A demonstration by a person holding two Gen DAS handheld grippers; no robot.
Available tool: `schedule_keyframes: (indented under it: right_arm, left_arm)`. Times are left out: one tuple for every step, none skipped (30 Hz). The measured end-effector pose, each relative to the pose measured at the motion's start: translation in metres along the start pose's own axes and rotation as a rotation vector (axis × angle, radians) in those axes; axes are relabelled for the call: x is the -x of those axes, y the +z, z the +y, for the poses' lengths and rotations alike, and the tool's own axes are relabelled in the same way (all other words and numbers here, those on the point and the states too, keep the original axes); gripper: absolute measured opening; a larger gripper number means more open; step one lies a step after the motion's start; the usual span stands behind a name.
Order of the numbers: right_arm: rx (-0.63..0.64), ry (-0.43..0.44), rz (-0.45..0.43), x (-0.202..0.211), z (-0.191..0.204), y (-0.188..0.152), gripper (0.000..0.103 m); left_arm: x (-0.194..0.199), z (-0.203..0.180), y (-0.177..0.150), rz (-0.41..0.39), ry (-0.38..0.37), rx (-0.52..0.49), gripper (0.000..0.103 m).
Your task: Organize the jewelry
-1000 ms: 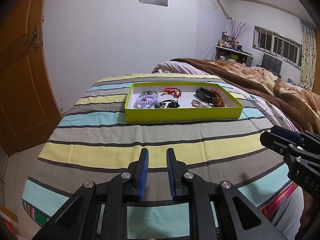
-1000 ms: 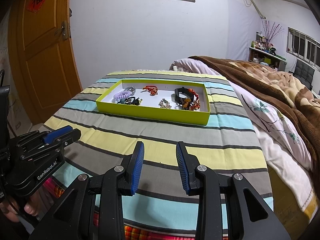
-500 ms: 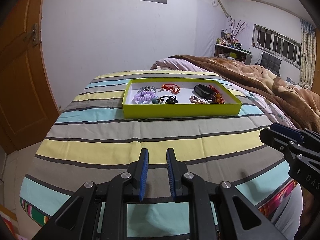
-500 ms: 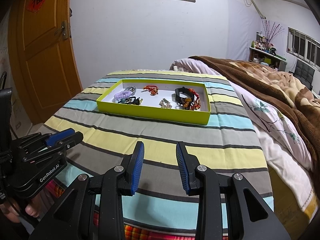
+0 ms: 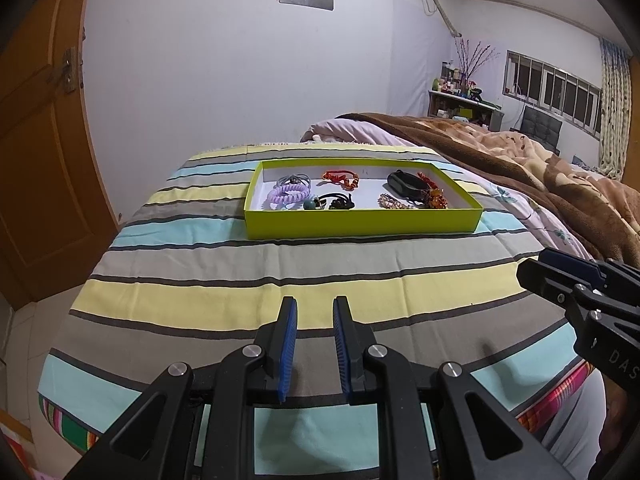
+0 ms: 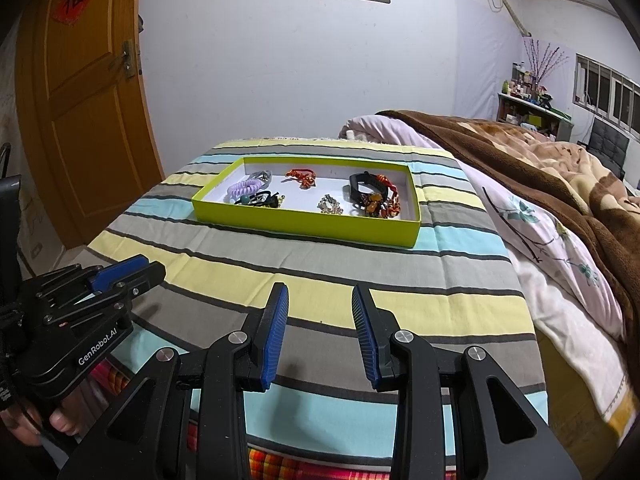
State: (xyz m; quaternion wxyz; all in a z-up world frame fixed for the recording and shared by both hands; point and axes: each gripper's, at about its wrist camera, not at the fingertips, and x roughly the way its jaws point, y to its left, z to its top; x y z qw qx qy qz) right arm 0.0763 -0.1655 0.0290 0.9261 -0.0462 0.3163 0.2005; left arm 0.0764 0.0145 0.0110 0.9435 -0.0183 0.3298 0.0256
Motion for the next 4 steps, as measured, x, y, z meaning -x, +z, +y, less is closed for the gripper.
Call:
schedule_keyframes:
  right_arm:
    - [0.0, 0.0, 0.0, 0.0, 0.0, 0.0, 0.034]
    - [0.0, 0.0, 0.0, 0.0, -0.0001, 0.0, 0.034]
    - [0.0, 0.0, 0.0, 0.0, 0.0, 0.0, 0.034]
    - [0.0, 0.0, 0.0, 0.0, -0.0001, 0.0, 0.034]
  left_arm:
    - [-0.0001, 0.0003, 0.0002, -0.001, 0.0, 0.0, 0.018]
    - [-0.0001, 0.0005, 0.0003, -0.002, 0.0, 0.001, 0.018]
    - [-0.0001, 0.0009, 0.0004, -0.003, -0.001, 0.002, 0.018]
    - [-0.0001, 0.0012, 0.0005, -0.003, -0.002, 0.004, 0.018]
